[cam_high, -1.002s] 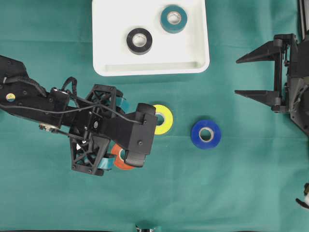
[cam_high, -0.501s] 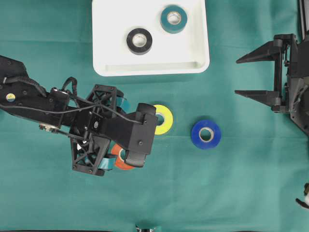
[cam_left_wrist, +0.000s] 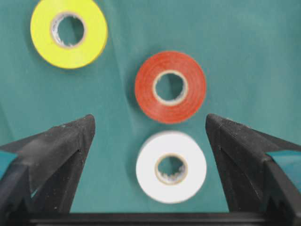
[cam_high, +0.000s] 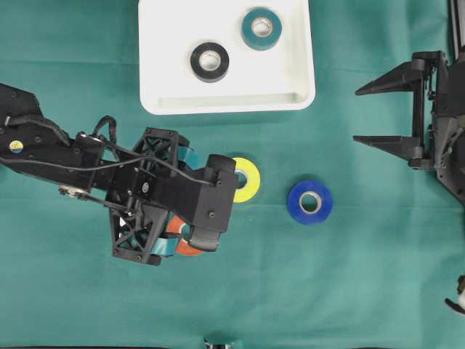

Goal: Pick up the tape from a random location and place it into the white case.
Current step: 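Position the left gripper over the orange-red roll's hole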

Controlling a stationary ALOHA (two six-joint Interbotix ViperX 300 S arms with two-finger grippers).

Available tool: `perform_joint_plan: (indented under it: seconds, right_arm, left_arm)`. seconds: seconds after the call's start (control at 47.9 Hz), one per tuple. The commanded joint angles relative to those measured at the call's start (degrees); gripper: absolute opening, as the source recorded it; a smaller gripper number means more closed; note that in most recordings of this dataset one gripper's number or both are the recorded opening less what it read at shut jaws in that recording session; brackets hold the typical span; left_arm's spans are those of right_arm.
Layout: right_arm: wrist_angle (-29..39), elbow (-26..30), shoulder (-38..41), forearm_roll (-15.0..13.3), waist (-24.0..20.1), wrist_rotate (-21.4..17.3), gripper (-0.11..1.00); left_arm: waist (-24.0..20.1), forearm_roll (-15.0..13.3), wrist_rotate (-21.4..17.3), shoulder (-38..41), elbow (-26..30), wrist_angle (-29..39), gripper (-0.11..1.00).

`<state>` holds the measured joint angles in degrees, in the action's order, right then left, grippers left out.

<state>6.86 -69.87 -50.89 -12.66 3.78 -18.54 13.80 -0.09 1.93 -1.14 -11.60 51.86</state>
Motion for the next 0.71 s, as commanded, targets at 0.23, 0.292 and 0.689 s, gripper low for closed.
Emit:
perform_joint_plan:
  seconds: [0.23,0.292,0.689]
  right_arm:
    - [-0.26,1.58,0.26,-0.09,0.18,0.09,0.9]
    - [-0.26,1.58,0.26,-0.09,0.18,0.09,0.9]
    - [0.09,1.49,0.35,-0.35,0.18,0.09,0.9]
  left_arm:
    - [0.0,0.18,0.09,2.2,-3.25,-5.54,0.96]
    - [0.0,0.18,0.09,3.25,-3.52,-6.06,0.96]
    - [0.0,0.26,0.09,6.24,-8.61,-16.7,0.96]
